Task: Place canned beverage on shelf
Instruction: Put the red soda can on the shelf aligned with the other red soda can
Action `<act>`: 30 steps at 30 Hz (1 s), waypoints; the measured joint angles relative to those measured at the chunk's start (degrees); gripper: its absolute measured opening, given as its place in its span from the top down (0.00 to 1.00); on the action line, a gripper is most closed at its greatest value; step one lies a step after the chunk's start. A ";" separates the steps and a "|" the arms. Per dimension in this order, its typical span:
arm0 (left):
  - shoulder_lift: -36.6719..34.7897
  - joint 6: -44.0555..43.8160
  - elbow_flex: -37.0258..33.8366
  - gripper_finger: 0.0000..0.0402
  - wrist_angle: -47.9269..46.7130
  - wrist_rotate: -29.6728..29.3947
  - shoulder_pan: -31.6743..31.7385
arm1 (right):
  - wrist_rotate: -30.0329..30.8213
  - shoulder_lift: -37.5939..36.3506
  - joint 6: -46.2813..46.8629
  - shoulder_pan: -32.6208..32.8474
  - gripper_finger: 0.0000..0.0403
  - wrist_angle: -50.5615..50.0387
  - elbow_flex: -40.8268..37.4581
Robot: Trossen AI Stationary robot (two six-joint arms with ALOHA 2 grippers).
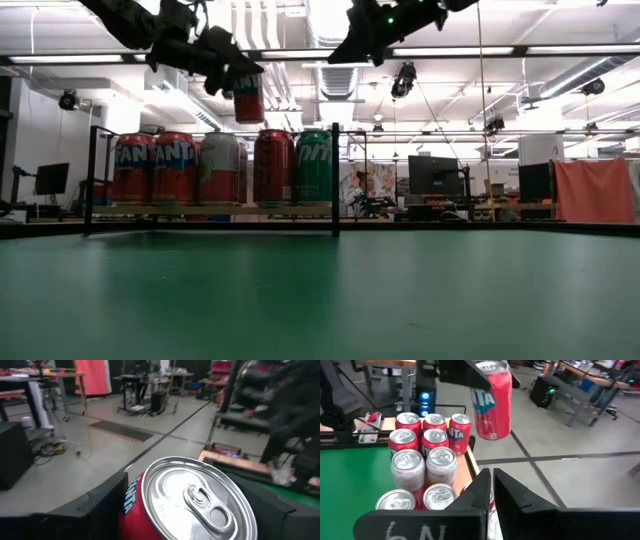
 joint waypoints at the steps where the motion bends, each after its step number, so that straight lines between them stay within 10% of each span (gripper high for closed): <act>1: -0.19 -0.84 -0.01 0.27 0.52 0.79 -0.05 | -1.35 1.04 -0.40 -0.66 0.97 -0.44 1.28; 14: -3.30 -10.28 -0.02 0.27 1.58 1.80 -5.01 | -7.17 12.75 -1.10 -4.01 0.97 -12.29 18.97; 30: -10.20 -12.23 -0.25 0.27 0.46 -0.49 -15.66 | -20.28 13.08 -1.18 1.56 0.86 -14.89 20.92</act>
